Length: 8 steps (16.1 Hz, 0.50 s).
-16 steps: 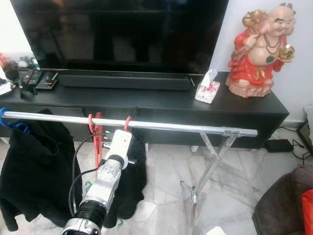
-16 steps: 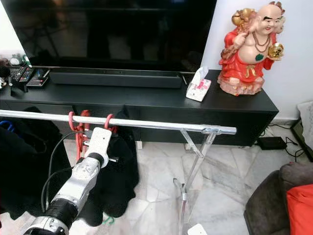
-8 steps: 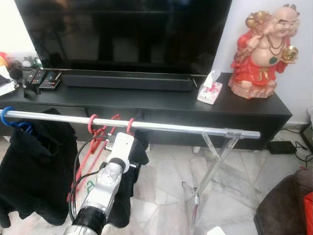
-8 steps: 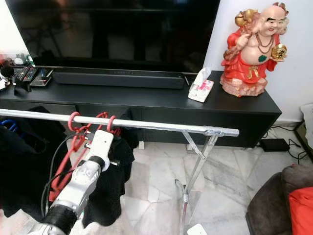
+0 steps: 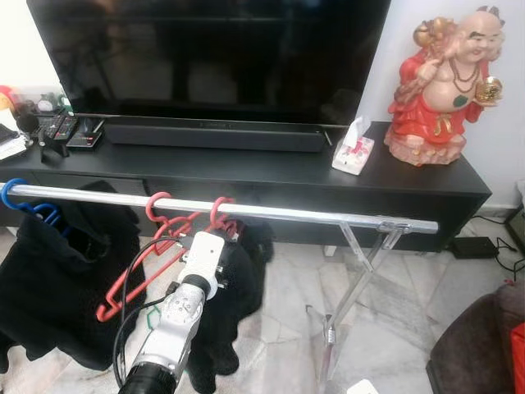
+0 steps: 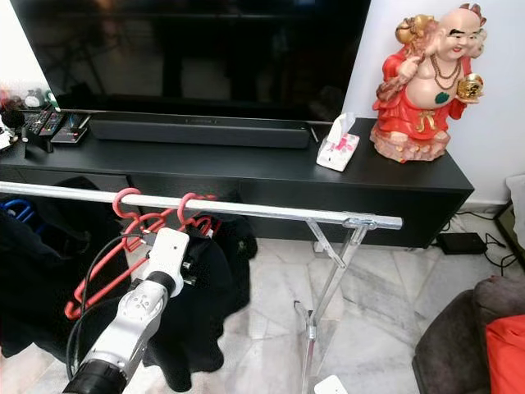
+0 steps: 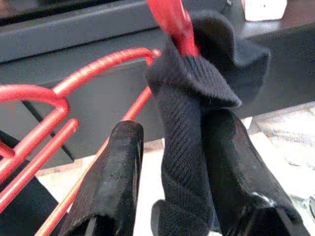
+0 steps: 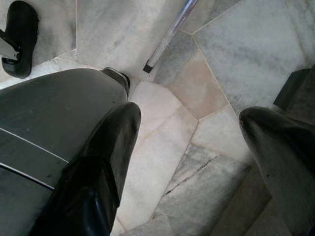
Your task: Hang hanger
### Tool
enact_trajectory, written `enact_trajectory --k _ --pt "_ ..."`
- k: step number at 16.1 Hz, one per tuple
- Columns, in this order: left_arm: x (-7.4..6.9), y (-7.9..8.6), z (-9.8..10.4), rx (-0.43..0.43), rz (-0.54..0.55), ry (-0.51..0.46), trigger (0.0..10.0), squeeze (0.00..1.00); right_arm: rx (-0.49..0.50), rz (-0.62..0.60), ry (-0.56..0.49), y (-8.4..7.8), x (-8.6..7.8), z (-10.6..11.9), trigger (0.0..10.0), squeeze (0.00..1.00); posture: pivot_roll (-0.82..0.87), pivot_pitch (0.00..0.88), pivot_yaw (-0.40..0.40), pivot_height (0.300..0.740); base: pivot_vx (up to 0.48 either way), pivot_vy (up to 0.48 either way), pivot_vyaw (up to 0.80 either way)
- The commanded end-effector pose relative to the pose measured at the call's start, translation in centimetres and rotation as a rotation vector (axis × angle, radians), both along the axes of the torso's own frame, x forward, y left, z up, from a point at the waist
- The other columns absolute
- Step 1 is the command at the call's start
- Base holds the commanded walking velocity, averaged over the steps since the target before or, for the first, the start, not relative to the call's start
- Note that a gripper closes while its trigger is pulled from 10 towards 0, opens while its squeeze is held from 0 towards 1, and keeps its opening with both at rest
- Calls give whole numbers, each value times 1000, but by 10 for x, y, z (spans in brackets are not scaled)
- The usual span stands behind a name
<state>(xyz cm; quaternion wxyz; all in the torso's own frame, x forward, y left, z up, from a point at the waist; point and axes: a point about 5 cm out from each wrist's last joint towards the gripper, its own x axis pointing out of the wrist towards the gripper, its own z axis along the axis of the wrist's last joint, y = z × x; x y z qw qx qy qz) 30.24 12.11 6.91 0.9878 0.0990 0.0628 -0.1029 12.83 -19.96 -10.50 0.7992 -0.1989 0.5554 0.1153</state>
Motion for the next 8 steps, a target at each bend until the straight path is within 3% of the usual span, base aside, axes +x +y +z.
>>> enact_trajectory --k 1,8 --pt "-2 1 5 -16 -5 -21 10000 1000 -5 4 11 -1 -3 -1 10000 0 -64 0 -46 740 0 0 0" --pt "-34 17 27 -83 -17 -145 10000 1000 -7 9 16 -2 -4 -1 10000 0 -52 0 -48 740 0 0 0"
